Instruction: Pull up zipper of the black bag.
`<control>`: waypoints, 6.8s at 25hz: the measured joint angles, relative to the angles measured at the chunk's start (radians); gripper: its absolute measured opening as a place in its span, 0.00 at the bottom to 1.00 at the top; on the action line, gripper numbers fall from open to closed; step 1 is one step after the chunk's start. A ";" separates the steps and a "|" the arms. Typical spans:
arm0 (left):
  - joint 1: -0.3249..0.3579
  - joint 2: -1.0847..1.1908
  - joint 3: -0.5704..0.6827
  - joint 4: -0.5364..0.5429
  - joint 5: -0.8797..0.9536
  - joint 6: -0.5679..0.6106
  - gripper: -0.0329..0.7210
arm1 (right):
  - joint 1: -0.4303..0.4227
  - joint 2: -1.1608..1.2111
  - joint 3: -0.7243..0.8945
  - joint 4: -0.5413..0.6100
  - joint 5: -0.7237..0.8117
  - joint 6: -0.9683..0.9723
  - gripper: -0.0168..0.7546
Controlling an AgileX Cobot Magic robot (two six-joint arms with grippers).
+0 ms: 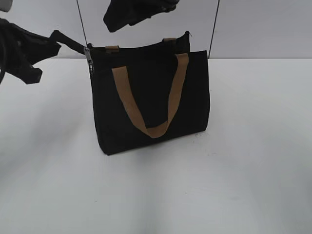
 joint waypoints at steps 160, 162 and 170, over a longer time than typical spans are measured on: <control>0.149 -0.050 -0.405 1.681 0.720 -2.245 0.68 | -0.557 -0.198 0.041 -0.443 0.361 0.199 0.58; 0.149 -0.102 -0.348 1.670 0.700 -2.245 0.68 | -0.557 -0.255 0.106 -0.442 0.361 0.204 0.58; 0.149 -0.408 -0.057 1.613 0.628 -2.245 0.68 | -0.557 -0.575 0.522 -0.414 0.288 0.227 0.58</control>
